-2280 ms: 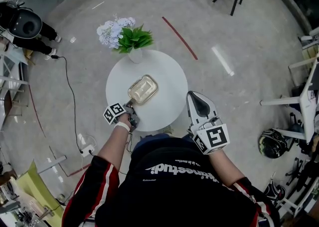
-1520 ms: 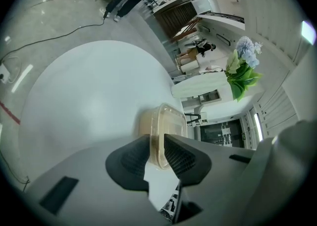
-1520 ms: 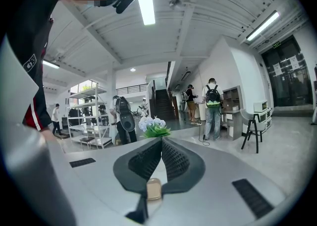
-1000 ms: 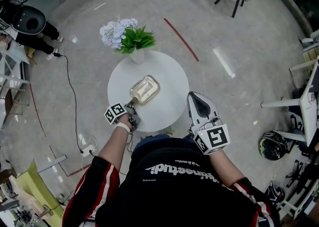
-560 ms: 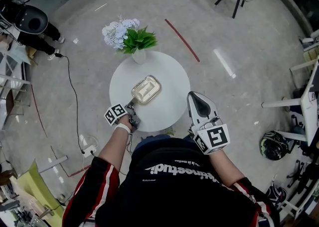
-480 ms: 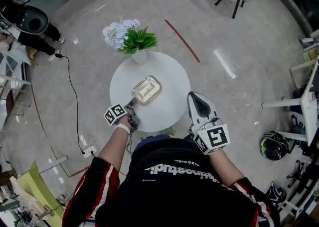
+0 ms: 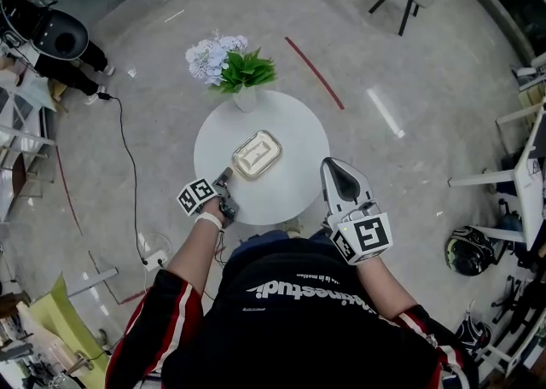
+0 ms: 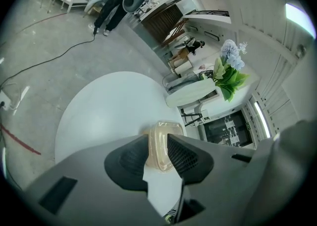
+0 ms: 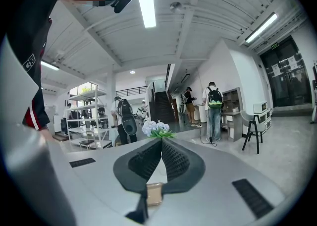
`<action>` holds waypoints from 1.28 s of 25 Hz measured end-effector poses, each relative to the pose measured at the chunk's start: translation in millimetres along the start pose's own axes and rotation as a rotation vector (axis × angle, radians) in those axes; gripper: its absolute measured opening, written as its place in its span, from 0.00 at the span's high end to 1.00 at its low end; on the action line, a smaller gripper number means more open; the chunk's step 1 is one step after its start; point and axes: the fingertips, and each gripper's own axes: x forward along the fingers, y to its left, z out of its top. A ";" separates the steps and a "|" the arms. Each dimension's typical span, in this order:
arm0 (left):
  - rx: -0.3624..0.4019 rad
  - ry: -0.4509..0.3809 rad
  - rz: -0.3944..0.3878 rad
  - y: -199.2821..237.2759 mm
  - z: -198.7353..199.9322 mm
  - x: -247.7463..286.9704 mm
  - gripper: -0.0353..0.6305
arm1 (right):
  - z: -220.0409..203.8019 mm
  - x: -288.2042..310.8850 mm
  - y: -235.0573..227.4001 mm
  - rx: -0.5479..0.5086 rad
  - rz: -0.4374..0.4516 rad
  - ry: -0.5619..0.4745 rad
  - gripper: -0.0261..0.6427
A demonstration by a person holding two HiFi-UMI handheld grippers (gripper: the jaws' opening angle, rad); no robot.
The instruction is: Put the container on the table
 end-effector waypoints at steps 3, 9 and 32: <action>0.028 -0.003 -0.011 -6.4 5.9 -8.1 0.76 | 3.3 -0.2 4.4 0.006 -0.005 -0.003 0.96; 0.103 -0.011 -0.047 -25.5 16.4 -26.0 0.76 | 11.7 -0.3 16.8 0.014 -0.010 -0.009 0.96; 0.638 -0.168 -0.276 -158.7 26.2 -137.7 0.76 | 29.9 -22.1 61.4 0.006 -0.046 -0.067 0.96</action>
